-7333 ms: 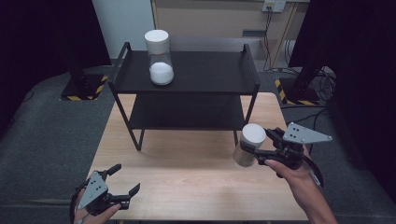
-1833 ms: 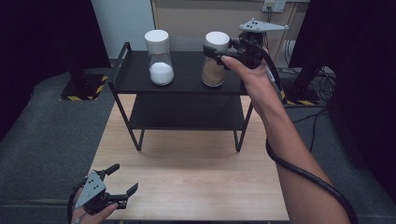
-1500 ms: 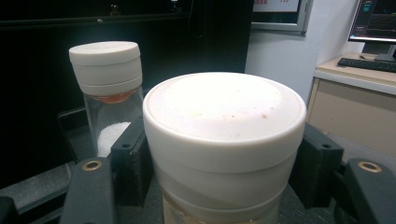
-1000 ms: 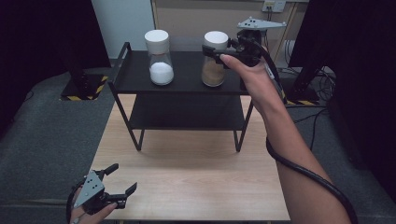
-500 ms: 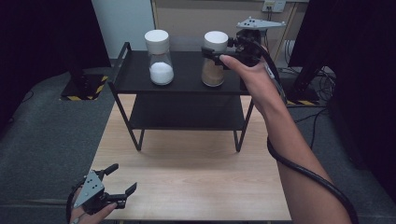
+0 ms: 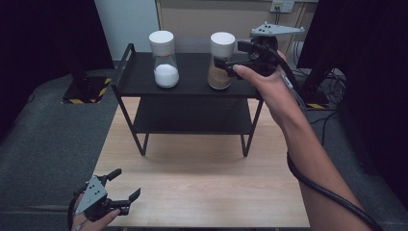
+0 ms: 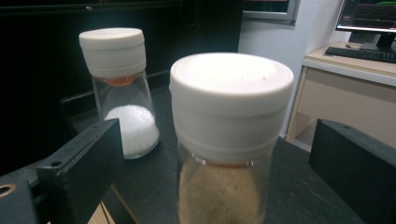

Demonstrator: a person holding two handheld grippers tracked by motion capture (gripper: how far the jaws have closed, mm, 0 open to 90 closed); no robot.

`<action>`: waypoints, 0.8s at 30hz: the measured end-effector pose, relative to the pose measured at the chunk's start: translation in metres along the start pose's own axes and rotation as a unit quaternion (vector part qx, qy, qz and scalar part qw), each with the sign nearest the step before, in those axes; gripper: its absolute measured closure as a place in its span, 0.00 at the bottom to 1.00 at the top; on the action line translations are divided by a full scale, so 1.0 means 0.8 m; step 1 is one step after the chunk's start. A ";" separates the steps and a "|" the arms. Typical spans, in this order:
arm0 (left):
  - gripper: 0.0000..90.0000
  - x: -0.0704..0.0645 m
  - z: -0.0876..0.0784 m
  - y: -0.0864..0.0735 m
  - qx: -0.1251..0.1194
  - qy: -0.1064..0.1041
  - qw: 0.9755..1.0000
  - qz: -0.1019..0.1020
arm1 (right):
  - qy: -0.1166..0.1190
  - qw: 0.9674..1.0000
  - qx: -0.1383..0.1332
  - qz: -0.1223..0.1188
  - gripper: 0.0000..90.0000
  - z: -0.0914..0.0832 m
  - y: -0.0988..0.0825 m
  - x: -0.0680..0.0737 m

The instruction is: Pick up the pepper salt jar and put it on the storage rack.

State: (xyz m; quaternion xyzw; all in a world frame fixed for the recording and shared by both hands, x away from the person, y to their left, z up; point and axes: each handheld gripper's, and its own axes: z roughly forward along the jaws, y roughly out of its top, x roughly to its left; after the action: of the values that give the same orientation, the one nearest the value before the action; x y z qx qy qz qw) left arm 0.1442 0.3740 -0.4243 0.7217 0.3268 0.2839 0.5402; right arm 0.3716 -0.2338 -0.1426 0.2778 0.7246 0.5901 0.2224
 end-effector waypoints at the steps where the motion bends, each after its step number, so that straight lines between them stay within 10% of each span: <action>1: 0.07 0.000 -0.001 0.000 0.000 0.001 1.000 0.001 | -0.002 1.000 0.001 -0.001 0.03 -0.003 -0.001 0.001; 24: 0.07 -0.002 -0.006 0.002 -0.011 0.008 1.000 -0.006 | 0.009 0.999 -0.043 0.011 0.01 -0.066 -0.071 0.021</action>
State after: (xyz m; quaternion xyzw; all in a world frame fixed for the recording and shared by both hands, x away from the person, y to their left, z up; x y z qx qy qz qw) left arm 0.1399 0.3752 -0.4216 0.7117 0.3319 0.2901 0.5470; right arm 0.3168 -0.2699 -0.1872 0.2708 0.6971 0.6259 0.2214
